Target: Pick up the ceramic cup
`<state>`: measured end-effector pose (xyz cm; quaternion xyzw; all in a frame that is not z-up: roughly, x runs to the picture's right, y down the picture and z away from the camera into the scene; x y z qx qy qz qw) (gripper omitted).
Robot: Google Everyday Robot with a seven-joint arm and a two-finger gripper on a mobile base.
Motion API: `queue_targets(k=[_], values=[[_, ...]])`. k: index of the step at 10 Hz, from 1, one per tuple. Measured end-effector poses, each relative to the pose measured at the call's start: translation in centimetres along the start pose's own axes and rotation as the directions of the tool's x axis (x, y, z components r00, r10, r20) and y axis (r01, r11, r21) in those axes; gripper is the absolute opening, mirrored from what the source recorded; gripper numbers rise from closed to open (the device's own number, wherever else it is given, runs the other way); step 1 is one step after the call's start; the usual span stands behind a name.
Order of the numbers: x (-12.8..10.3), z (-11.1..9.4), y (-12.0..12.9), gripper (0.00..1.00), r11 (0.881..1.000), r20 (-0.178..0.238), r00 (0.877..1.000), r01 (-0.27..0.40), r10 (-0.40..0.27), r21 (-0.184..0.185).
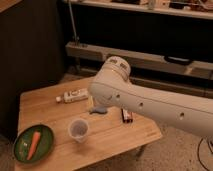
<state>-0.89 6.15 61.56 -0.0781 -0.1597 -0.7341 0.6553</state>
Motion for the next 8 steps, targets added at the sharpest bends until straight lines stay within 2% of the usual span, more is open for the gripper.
queue_targets(k=[6, 8], values=[[0.0, 0.0, -0.01, 0.8, 1.0, 0.0, 1.0, 0.0, 0.0, 0.0], [0.39, 0.23, 0.19, 0.8, 1.0, 0.013, 1.0, 0.002, -0.002, 0.008]])
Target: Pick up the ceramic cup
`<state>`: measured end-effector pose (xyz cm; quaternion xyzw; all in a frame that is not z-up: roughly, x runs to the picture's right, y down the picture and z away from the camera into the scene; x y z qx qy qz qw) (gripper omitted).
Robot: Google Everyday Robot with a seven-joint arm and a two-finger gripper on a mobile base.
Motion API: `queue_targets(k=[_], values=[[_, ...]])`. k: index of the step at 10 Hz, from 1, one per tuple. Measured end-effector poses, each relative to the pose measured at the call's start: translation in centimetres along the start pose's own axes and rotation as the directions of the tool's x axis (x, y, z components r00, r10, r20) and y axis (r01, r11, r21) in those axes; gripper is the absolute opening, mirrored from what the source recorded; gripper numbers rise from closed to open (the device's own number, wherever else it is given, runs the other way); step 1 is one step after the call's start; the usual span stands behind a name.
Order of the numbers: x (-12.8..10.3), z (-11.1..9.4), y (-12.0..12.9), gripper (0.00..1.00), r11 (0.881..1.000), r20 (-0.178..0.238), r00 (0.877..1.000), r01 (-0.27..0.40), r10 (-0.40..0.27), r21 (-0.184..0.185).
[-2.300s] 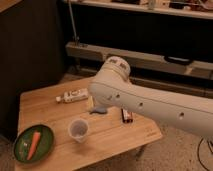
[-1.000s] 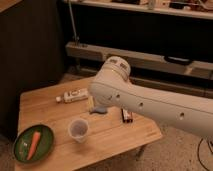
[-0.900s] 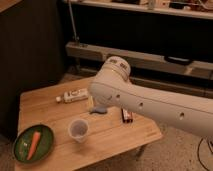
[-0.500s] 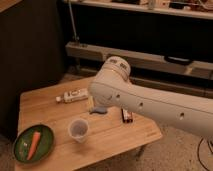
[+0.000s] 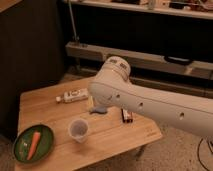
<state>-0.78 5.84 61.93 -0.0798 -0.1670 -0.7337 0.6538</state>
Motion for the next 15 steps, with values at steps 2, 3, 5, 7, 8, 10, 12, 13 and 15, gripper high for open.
queue_targets(k=[2, 3, 5, 7, 8, 10, 12, 13, 15], values=[[1.4, 1.6, -0.3, 0.8, 0.993, 0.022, 0.999, 0.027, -0.03, 0.117], [1.9, 2.4, -0.6, 0.8, 0.979, 0.032, 0.998, 0.042, -0.049, 0.202], [1.2, 3.9, -2.2, 0.8, 0.96, 0.057, 0.993, 0.083, -0.102, 0.267], [-1.7, 5.8, -5.0, 0.8, 0.974, 0.098, 0.979, 0.161, -0.178, 0.161], [-2.8, 6.7, -6.0, 0.8, 0.976, 0.113, 0.973, 0.192, -0.203, 0.1], [-5.1, 9.7, -6.9, 0.8, 0.973, 0.168, 0.958, 0.229, -0.231, 0.029], [-5.5, 12.3, -6.8, 0.8, 0.973, 0.21, 0.95, 0.228, -0.23, 0.036], [-5.4, 12.9, -6.6, 0.8, 0.973, 0.219, 0.948, 0.226, -0.23, 0.043], [-5.6, 14.7, -6.8, 0.77, 0.97, 0.238, 0.941, 0.237, -0.242, 0.05]])
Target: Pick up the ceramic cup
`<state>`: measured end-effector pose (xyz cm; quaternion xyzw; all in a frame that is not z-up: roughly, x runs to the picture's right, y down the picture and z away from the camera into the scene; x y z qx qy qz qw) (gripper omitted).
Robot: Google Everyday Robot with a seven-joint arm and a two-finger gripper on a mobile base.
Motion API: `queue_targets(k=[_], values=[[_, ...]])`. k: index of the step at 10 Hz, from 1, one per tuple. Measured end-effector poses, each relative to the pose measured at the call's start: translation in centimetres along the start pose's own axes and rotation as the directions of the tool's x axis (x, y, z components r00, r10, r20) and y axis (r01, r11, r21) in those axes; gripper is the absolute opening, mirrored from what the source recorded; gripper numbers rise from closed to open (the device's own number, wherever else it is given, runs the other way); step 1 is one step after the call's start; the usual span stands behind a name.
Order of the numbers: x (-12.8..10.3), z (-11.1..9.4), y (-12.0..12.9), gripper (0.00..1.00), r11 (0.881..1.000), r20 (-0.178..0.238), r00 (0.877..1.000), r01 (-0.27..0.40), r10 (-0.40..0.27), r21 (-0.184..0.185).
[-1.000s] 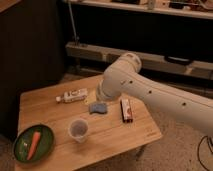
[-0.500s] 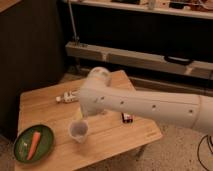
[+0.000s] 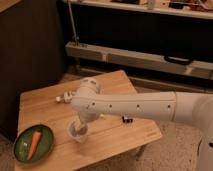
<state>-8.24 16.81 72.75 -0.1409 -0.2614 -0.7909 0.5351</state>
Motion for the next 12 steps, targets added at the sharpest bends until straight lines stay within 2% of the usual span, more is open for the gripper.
queue_targets(k=[1, 3, 5, 7, 9, 12], values=[[0.0, 1.0, -0.1, 0.7, 1.0, 0.011, 1.0, 0.007, -0.007, -0.002], [-0.5, 4.2, 0.3, 0.48, 1.0, 0.063, 0.998, 0.014, -0.013, -0.009], [-1.3, 6.5, 1.3, 0.28, 1.0, 0.108, 0.994, 0.011, -0.009, -0.009], [-1.3, 6.8, 1.4, 0.06, 1.0, 0.102, 0.995, 0.006, -0.006, -0.001], [-1.2, 6.5, 1.3, 0.0, 1.0, 0.1, 0.995, 0.008, -0.008, -0.003], [-1.2, 6.1, 1.4, 0.0, 1.0, 0.101, 0.995, 0.008, -0.008, -0.005]])
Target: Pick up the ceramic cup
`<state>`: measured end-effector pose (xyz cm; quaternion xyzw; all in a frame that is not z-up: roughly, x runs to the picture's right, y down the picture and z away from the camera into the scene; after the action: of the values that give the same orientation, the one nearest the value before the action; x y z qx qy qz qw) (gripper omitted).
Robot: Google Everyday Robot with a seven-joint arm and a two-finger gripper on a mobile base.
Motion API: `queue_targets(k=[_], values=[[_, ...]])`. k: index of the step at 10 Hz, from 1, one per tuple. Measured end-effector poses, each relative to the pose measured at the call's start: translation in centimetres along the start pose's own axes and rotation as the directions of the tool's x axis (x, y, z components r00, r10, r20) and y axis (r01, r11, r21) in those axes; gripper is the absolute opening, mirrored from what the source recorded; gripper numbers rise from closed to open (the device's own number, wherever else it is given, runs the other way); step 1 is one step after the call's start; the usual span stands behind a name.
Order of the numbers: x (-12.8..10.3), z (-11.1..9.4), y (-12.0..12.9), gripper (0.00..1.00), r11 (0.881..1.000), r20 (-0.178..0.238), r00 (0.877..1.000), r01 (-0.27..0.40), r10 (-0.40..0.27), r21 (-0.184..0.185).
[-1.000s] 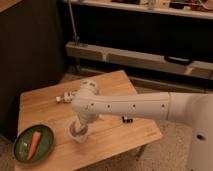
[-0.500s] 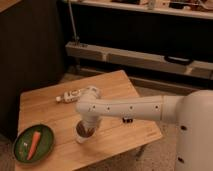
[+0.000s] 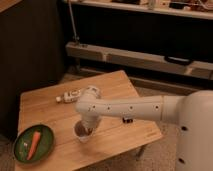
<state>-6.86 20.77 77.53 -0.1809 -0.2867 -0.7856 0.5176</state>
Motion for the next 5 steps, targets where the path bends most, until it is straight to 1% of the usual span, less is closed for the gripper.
queue_targets(k=[3, 4, 5], values=[[0.0, -0.1, 0.0, 0.0, 1.0, 0.001, 1.0, 0.0, 0.0, 0.0], [-0.1, -0.5, 0.1, 0.0, 1.0, -0.008, 1.0, 0.0, 0.0, 0.0], [-0.2, -1.4, 0.5, 0.0, 1.0, -0.041, 0.999, 0.003, -0.003, -0.004]])
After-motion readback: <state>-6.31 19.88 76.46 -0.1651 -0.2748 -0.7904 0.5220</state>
